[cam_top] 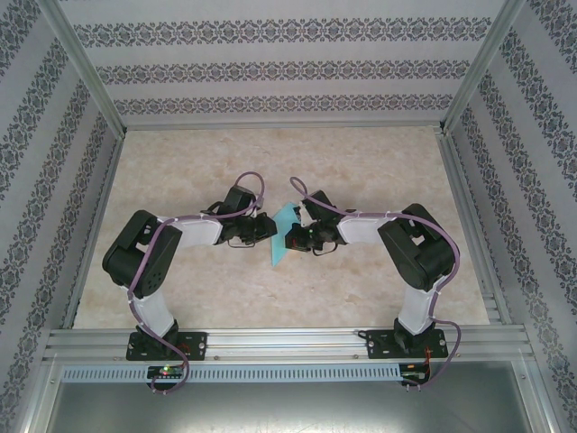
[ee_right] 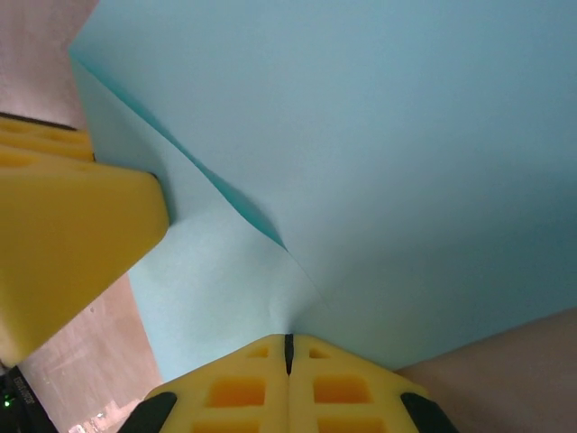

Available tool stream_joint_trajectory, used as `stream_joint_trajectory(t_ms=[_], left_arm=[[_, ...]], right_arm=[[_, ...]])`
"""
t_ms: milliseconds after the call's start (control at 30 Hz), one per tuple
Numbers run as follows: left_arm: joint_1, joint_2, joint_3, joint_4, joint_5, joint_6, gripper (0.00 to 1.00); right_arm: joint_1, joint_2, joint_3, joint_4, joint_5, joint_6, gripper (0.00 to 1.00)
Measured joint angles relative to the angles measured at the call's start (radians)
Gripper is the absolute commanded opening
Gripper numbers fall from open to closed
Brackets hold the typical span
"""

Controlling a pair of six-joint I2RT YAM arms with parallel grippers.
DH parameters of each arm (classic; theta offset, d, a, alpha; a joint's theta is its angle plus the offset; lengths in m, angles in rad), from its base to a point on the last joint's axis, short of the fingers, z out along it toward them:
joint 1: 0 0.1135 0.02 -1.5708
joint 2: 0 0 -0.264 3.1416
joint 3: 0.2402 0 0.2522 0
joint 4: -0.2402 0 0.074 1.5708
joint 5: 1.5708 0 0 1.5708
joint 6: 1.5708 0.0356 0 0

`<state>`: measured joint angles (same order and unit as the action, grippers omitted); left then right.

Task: Fold a paper plane with a square sheet of paper (pick it up from the middle)
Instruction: Fold the wing for the fifth time at the center of the table.

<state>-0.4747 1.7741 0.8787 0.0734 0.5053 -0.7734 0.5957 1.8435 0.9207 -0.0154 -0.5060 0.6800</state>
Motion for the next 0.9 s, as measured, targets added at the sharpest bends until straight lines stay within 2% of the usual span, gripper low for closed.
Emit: stream_joint_trajectory(t_ms=[200,500,900], left_arm=[[-0.028,0.000,0.049,-0.087,-0.052,0.060,0.10],[-0.071,0.001,0.116,-0.200,-0.145,0.136,0.11],[-0.082,0.029,0.127,-0.224,-0.196,0.172,0.12]], right_arm=[[-0.011,-0.005,0.000,-0.012,0.001,-0.003,0.04],[-0.014,-0.021,-0.013,-0.016,0.012,-0.003,0.07],[-0.024,-0.036,-0.055,0.081,-0.027,0.066,0.09]])
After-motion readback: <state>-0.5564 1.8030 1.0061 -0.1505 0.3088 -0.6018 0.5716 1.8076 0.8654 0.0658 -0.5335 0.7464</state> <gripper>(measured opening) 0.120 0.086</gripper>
